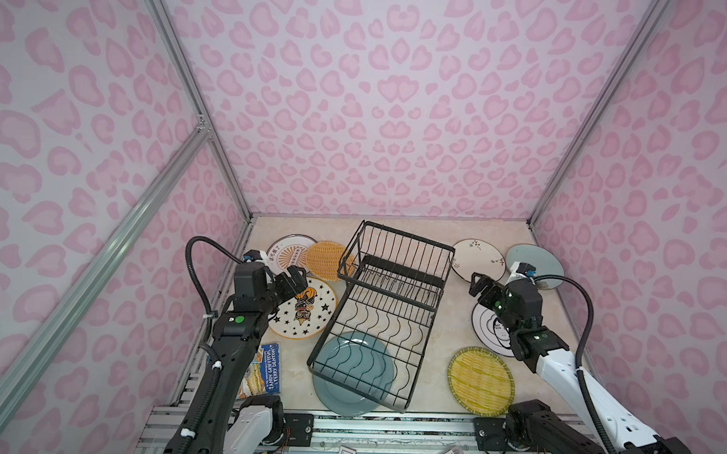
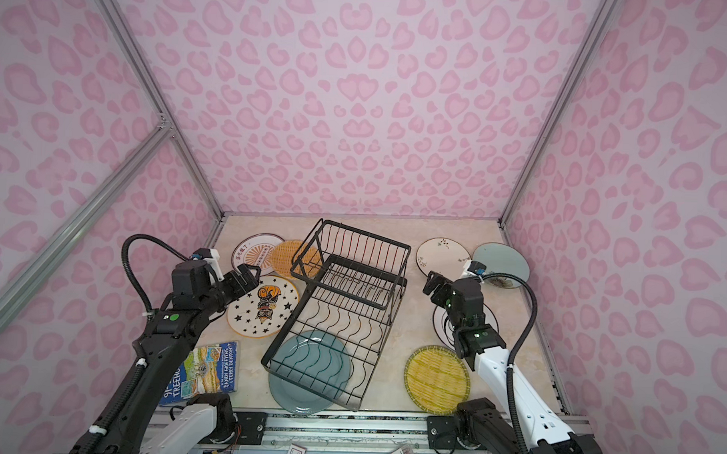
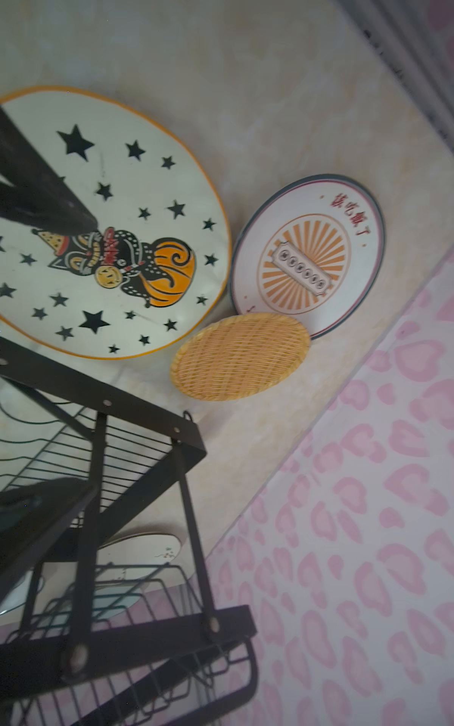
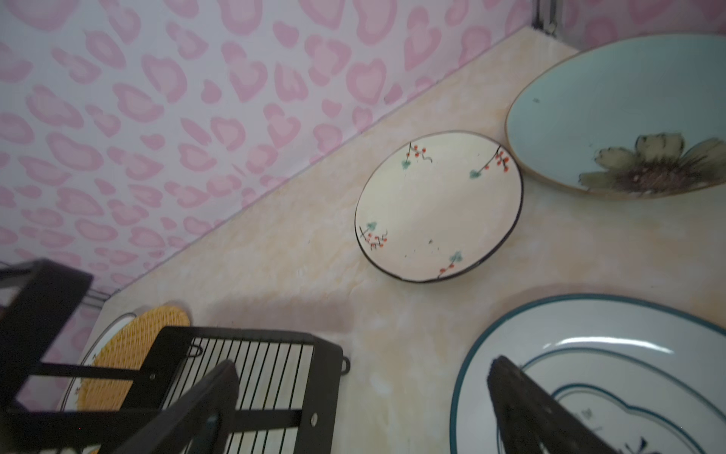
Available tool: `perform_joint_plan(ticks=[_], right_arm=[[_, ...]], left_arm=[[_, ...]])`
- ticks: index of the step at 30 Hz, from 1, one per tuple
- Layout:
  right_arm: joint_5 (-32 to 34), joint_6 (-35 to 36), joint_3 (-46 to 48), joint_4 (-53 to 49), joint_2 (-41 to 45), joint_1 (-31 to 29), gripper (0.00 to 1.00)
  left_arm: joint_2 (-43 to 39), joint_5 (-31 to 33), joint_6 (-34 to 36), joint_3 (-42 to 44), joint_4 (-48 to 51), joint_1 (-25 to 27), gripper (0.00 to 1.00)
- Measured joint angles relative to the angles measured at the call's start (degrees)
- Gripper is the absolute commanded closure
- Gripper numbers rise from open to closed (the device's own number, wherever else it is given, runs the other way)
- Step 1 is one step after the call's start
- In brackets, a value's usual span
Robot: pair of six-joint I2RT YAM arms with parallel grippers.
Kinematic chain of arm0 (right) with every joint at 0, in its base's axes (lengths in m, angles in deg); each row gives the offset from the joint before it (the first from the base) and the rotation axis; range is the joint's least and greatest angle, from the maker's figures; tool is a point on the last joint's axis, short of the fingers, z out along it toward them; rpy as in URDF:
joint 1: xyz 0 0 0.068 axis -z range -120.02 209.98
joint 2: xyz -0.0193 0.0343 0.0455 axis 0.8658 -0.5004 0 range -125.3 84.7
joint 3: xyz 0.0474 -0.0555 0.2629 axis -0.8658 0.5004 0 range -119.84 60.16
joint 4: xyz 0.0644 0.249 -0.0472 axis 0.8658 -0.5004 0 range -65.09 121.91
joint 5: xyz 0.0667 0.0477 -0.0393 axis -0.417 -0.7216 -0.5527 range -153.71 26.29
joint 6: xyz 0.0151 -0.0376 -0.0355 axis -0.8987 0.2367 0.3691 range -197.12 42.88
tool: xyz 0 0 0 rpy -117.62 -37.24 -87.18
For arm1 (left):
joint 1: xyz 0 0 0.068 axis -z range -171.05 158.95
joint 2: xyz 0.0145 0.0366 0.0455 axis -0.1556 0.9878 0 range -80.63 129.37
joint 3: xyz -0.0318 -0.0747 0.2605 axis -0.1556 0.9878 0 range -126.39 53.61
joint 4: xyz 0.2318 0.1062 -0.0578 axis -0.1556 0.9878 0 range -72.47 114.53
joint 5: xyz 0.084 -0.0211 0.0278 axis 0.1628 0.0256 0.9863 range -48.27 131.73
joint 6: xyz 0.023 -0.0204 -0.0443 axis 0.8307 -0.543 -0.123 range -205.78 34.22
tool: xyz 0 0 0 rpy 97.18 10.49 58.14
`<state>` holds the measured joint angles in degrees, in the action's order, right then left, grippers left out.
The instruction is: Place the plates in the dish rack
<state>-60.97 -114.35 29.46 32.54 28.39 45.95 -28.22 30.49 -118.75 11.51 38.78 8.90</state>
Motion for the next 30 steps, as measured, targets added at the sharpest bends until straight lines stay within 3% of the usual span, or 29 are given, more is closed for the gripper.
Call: perform_joint_plan(ticks=[2, 6, 11, 15, 21, 30], right_arm=[[-1.33, -1.60, 1.11, -2.86, -1.27, -2.23, 0.08], [-3.13, -3.52, 3.56, -6.19, -3.54, -7.56, 0.12], [-4.11, -5.70, 3.87, -5.75, -6.36, -9.92, 0.15], [-4.57, -6.88, 2.86, -4.68, -9.51, -10.25, 0.16], [-7.32, -7.17, -0.85, -1.38, -16.50, -10.36, 0.13], [-10.21, -6.05, -10.03, -0.13, -27.39, -10.05, 0.10]], left_arm=[[-0.83, -1.68, 0.20, 1.57, 3.28, 2.23, 0.00], [0.07, -1.99, 1.60, 2.99, 7.67, 9.38, 0.06], [3.43, -0.28, 1.66, 3.82, 9.07, 16.22, 0.10], [4.46, 2.89, 1.09, 5.03, 10.10, 17.64, 0.10], [1.95, 7.65, -1.18, 5.18, 11.56, 18.05, 0.00], [-1.29, 17.84, -10.80, 2.54, 23.87, 18.01, 0.03]])
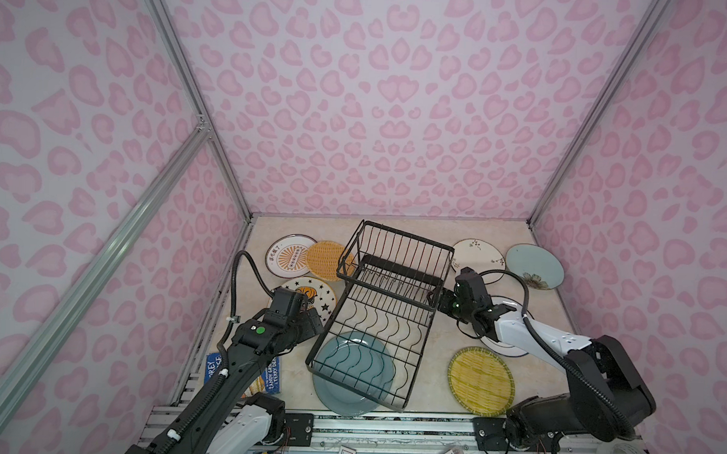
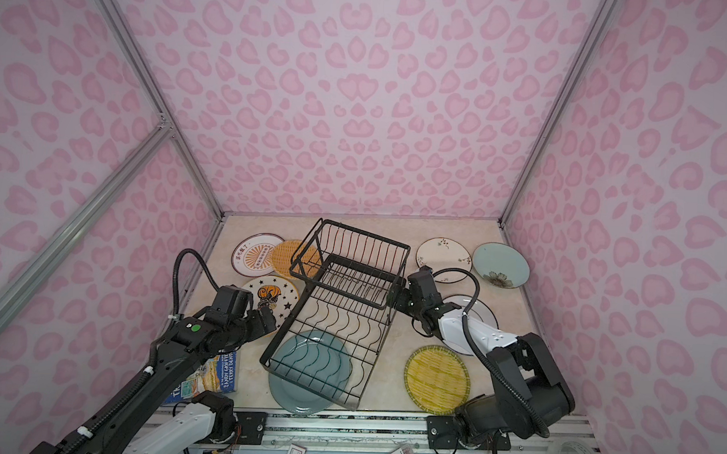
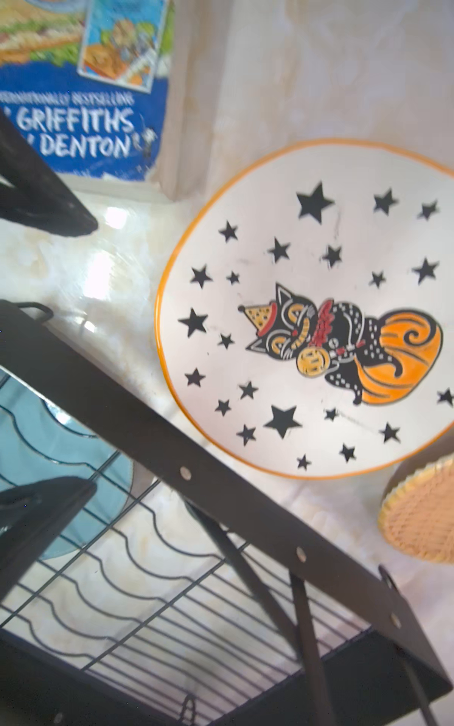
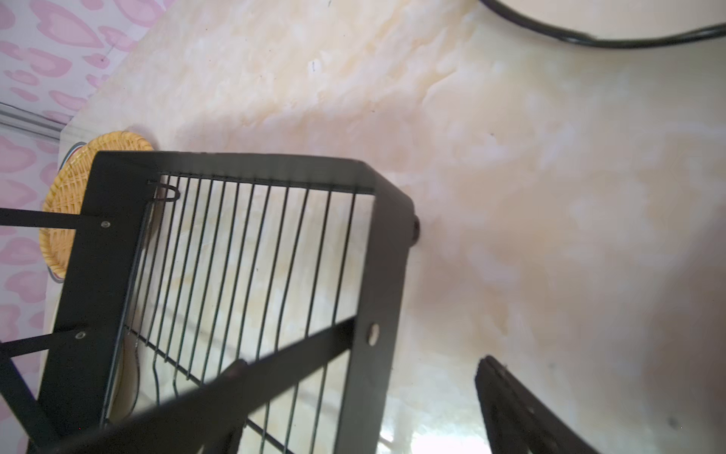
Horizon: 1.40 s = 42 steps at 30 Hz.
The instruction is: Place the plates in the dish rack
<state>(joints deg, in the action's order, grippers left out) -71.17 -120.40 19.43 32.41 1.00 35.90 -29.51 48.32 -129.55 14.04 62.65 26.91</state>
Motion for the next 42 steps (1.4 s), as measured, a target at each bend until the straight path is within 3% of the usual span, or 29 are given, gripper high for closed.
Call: perform_joint_plan(ticks=[11, 17, 28, 36, 42], right_arm=[[-0.20, -0.02, -2.54, -0.11, -3.63, 1.49, 0.10], [-0.17, -0.02, -2.73, -0.04, -4.55, 1.86, 0.10], [-0.20, -0.04, -4.20, -0.17, -6.03, 2.12, 0.10], [-1.07, -0.07, -4.59, 0.48, -6.75, 3.39, 0.10], [-1.09, -0.09, -4.59, 1.46, -7.37, 5.11, 0.10]], left_arm=[[-2.43, -6.54, -9.29, 1.09, 6.43, 0.17, 0.03], [0.66, -12.13, -13.79, 1.09, 9.22, 2.51, 0.03], [0.00, -18.71, -22.23, 1.97, 6.97, 6.08, 0.03], [2.51, -20.04, -26.01, 2.45, 1.40, 8.87, 0.03], [8.17, -17.11, -26.93, 0.83, -2.05, 10.58, 0.03]])
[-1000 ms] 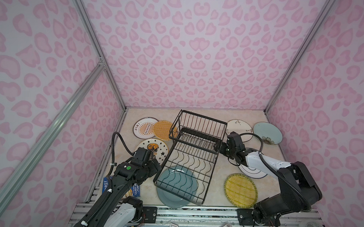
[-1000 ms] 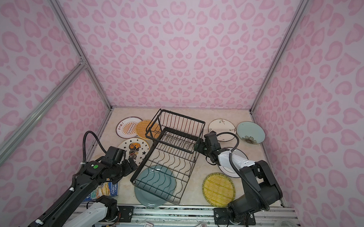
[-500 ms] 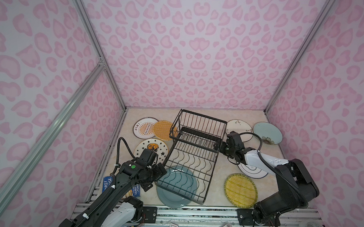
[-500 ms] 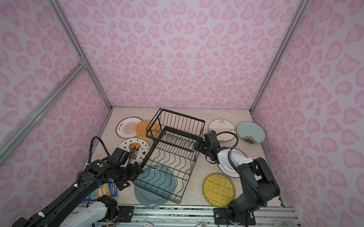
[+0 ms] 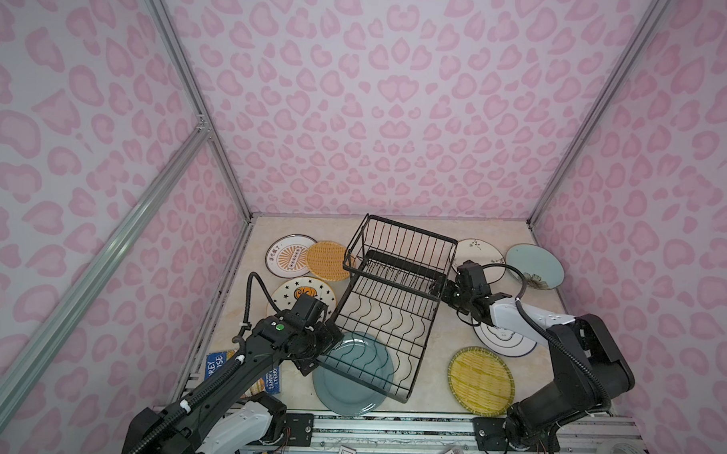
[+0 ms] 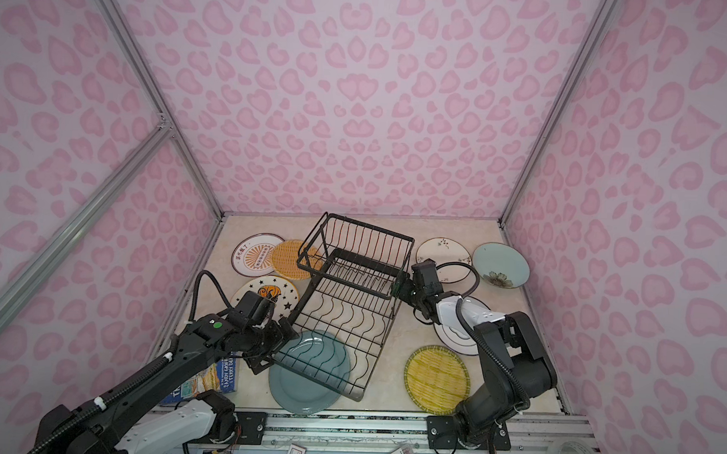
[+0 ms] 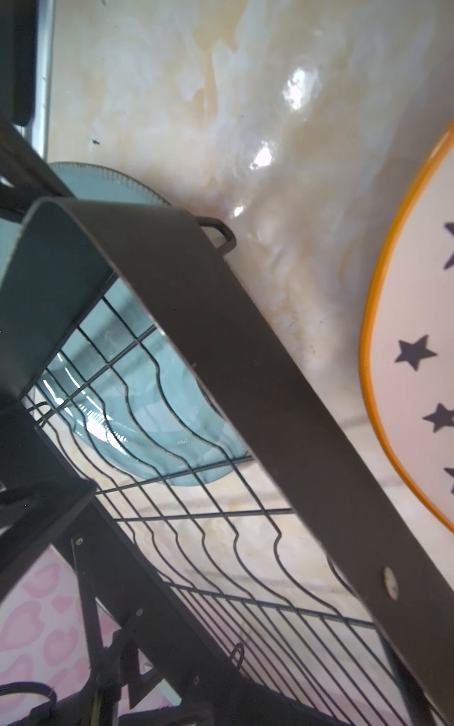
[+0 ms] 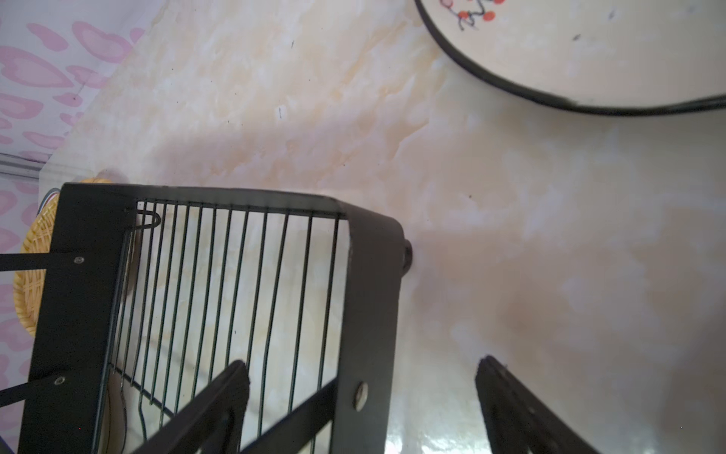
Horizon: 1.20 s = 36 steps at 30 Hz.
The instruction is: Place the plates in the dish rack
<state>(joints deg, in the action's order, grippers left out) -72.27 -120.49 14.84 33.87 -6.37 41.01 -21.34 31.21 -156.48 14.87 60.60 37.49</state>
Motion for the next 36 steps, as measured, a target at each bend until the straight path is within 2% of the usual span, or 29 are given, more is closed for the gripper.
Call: perform_joint_plan(ticks=[7, 12, 22, 25, 32, 36], right_arm=[[-1.36, 1.81, -2.71, 0.28, -2.93, 3.63, 0.10], [-3.76, 4.63, -6.29, 0.81, -6.69, 7.04, 0.10], [-5.51, 5.57, -9.20, 1.44, -8.02, 10.84, 0.10], [-6.62, 5.40, -8.90, 2.60, -7.65, 11.08, 0.10], [-11.56, 4.07, -3.82, 6.64, -2.58, 12.07, 0.09], [-14.32, 2.25, -0.59, 8.96, 1.33, 13.68, 0.09]], left_arm=[[6.12, 4.57, -0.02, -2.99, -4.46, 1.64, 0.03], [9.81, 6.03, -0.13, -3.98, -7.93, 2.25, 0.03], [15.80, 8.72, 2.32, -9.60, -10.88, 2.60, 0.03], [13.92, 10.69, 3.13, -9.55, -9.42, 2.60, 0.03], [1.70, 16.85, 8.48, -10.19, -2.27, 2.05, 0.03], [-4.44, 19.98, 14.16, -12.07, -0.31, -2.25, 0.03]])
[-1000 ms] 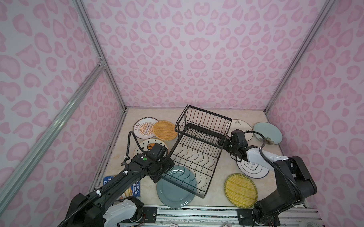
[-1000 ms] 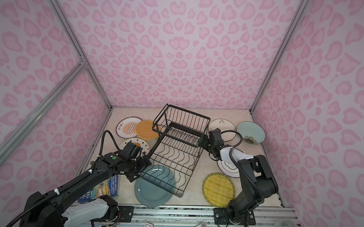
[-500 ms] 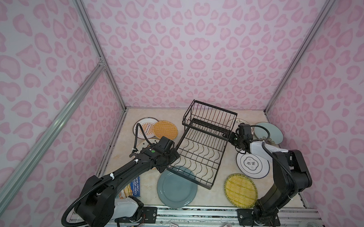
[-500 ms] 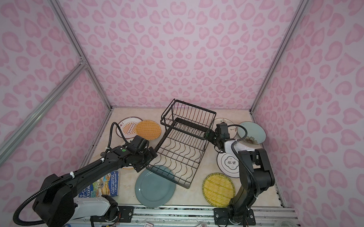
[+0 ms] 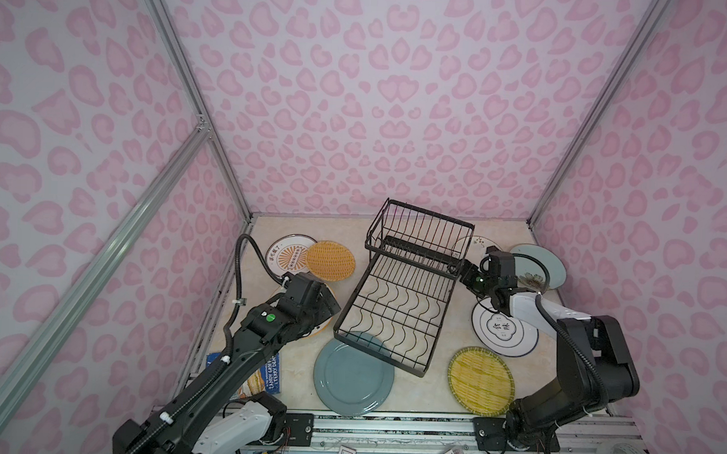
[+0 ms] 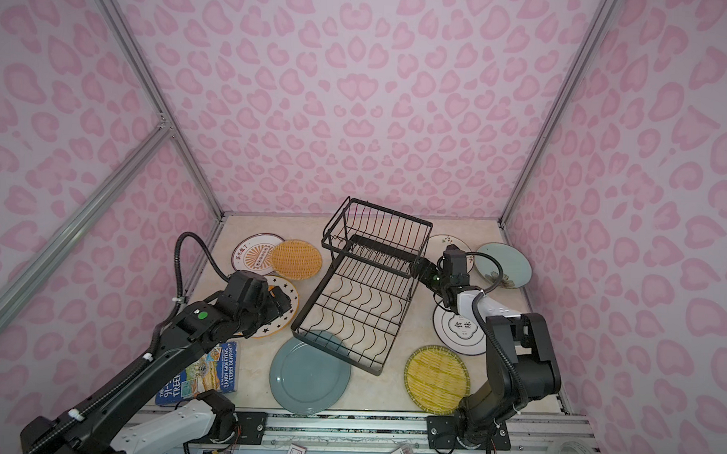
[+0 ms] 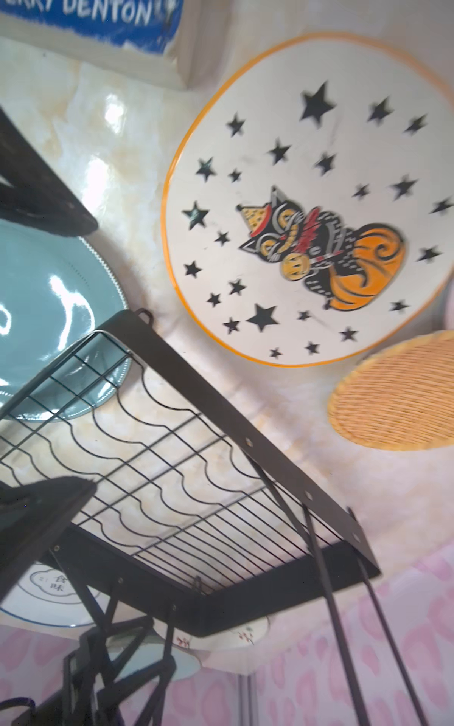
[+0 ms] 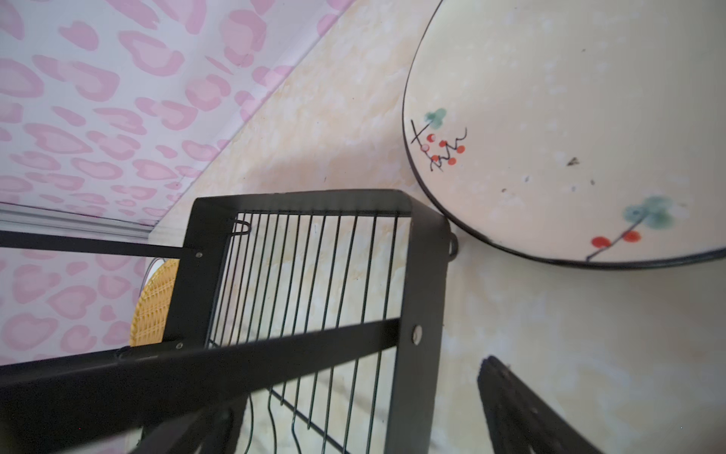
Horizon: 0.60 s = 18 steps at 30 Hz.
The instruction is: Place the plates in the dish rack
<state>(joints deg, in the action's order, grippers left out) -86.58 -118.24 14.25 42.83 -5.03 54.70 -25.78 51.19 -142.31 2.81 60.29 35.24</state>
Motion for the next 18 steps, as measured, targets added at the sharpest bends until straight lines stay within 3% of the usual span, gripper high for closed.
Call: perform_joint_plan(ticks=[4, 7, 14, 18], right_arm=[[-1.97, -1.86, 3.41, 1.51, 4.63, 2.47, 0.08], [-2.19, -2.27, 4.87, 1.01, 9.18, 3.30, 0.07], [-2.14, -1.90, 7.69, -2.60, 20.83, 3.69, 0.02], [-2.16, -1.75, 9.51, -4.83, 26.49, 3.78, 0.02]], left_arm=[[-1.77, -0.33, 6.43, -1.75, -1.01, -9.29, 0.03], [1.73, -2.21, 10.58, -4.02, -3.82, -15.23, 0.00], [18.03, -11.19, 15.67, -8.31, -13.84, -24.85, 0.22], [27.61, -15.58, 17.16, -10.29, -18.58, -28.00, 0.27]])
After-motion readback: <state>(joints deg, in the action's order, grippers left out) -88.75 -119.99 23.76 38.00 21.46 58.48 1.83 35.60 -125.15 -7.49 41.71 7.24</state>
